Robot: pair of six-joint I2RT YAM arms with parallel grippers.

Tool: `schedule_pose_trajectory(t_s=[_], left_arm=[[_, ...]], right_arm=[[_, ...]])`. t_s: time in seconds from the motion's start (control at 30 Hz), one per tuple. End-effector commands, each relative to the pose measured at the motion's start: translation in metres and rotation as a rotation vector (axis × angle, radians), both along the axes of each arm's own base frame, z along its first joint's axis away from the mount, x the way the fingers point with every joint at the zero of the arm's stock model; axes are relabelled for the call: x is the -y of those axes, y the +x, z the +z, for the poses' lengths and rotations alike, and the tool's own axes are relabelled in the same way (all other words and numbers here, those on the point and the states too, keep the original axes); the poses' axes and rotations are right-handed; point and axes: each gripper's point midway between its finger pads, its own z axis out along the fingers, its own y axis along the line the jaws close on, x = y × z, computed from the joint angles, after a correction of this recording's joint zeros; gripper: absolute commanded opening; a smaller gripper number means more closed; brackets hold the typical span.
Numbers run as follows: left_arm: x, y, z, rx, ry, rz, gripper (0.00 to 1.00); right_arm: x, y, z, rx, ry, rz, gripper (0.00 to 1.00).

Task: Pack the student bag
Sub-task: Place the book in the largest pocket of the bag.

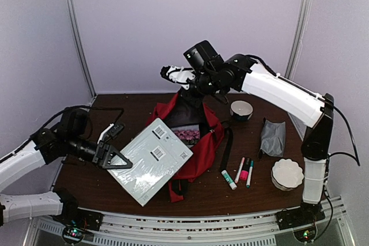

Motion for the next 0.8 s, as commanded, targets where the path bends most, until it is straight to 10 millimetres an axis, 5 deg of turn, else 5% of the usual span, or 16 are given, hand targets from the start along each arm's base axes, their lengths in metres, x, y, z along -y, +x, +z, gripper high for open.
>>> schedule_pose_trajectory(t_s=[0.0, 0.1, 0.27, 0.77], left_arm=[[0.042, 0.012, 0.037, 0.159, -0.211, -0.057, 0.00], [0.052, 0.022, 0.036, 0.156, -0.265, -0.011, 0.00], [0.057, 0.047, 0.003, 0.073, -0.276, 0.128, 0.00], [0.080, 0.092, 0.000, -0.038, -0.503, 0.230, 0.00]], right_arm=[[0.004, -0.019, 0.043, -0.009, 0.135, 0.024, 0.00], [0.003, -0.024, 0.045, -0.027, 0.154, 0.036, 0.00], [0.001, -0.032, 0.054, -0.050, 0.189, 0.064, 0.00], [0.000, -0.047, 0.050, -0.082, 0.194, 0.104, 0.00]])
